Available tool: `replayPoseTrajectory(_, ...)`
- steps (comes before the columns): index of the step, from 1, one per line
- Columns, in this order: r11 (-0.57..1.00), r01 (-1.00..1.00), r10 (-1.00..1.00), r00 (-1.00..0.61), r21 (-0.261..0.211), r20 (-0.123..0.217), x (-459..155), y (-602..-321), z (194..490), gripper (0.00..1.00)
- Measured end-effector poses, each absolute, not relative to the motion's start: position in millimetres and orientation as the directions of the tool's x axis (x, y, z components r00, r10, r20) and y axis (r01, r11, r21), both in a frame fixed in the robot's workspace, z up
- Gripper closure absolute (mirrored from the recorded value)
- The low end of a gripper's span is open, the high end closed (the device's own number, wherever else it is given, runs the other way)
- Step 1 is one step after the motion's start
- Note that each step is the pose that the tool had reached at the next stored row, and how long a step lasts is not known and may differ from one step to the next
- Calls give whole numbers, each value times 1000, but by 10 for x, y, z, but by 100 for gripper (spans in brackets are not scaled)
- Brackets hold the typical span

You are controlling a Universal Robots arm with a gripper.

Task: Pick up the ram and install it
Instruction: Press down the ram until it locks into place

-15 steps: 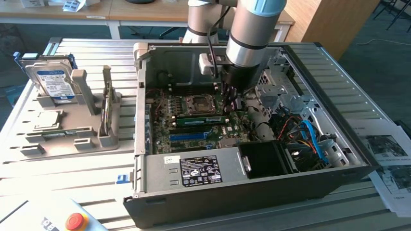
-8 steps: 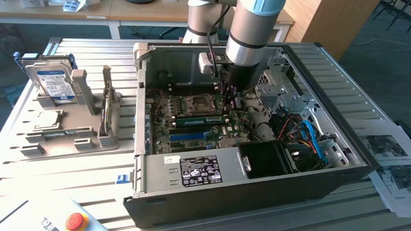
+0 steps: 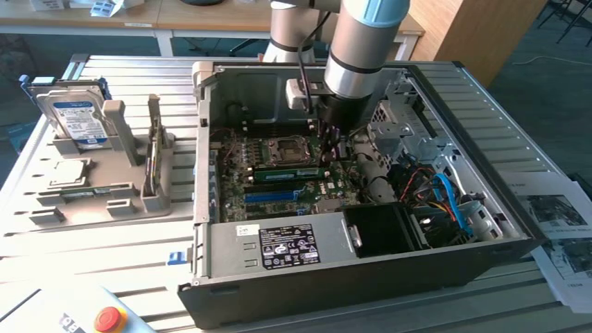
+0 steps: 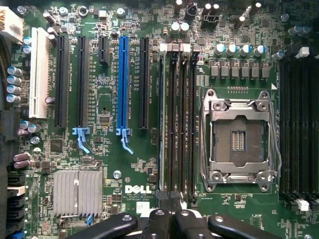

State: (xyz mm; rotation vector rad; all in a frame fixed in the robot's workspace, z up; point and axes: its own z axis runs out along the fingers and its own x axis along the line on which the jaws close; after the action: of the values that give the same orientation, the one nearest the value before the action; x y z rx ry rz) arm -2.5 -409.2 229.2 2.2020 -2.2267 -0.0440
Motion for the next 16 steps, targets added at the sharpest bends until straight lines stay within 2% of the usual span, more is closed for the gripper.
replayPoseTrajectory(16,11,-1000,-1000,-11,27,-13,-25,-4092,2266,90)
